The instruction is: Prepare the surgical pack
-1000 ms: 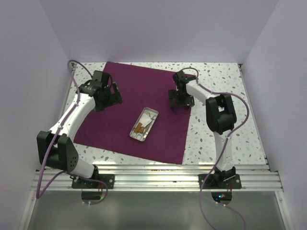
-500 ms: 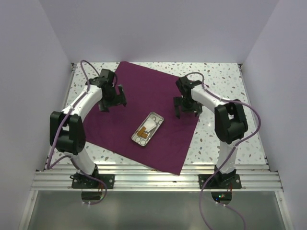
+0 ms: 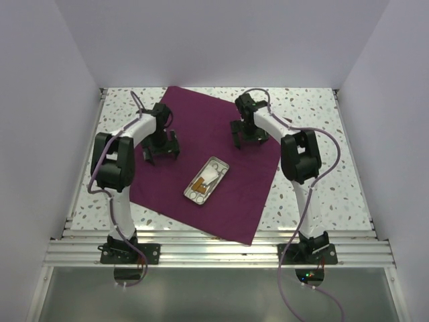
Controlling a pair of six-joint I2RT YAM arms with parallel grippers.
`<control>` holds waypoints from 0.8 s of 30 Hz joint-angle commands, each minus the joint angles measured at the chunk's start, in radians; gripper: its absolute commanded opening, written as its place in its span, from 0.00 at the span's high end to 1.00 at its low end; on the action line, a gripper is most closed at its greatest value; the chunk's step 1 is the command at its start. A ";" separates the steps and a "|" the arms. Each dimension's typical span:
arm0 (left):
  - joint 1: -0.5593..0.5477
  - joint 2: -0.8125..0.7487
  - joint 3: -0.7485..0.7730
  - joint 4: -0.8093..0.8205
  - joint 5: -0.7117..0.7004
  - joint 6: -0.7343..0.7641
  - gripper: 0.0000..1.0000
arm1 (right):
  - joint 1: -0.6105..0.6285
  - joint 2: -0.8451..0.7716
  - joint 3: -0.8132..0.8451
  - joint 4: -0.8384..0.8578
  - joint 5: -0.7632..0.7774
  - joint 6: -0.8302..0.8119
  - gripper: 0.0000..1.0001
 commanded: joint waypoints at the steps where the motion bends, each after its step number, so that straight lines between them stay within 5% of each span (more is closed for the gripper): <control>1: 0.007 0.053 0.068 -0.038 -0.048 -0.022 0.03 | -0.005 -0.005 -0.035 0.002 -0.007 -0.001 0.01; 12: 0.016 0.228 0.253 -0.070 -0.085 0.013 0.03 | -0.008 -0.173 -0.434 0.075 -0.042 0.057 0.01; 19: 0.027 0.129 0.327 -0.163 -0.183 -0.018 0.02 | -0.008 -0.310 -0.381 0.022 -0.180 0.016 0.01; 24: 0.026 -0.092 0.191 -0.190 -0.160 -0.104 0.01 | 0.020 -0.362 -0.292 -0.006 -0.367 -0.050 0.01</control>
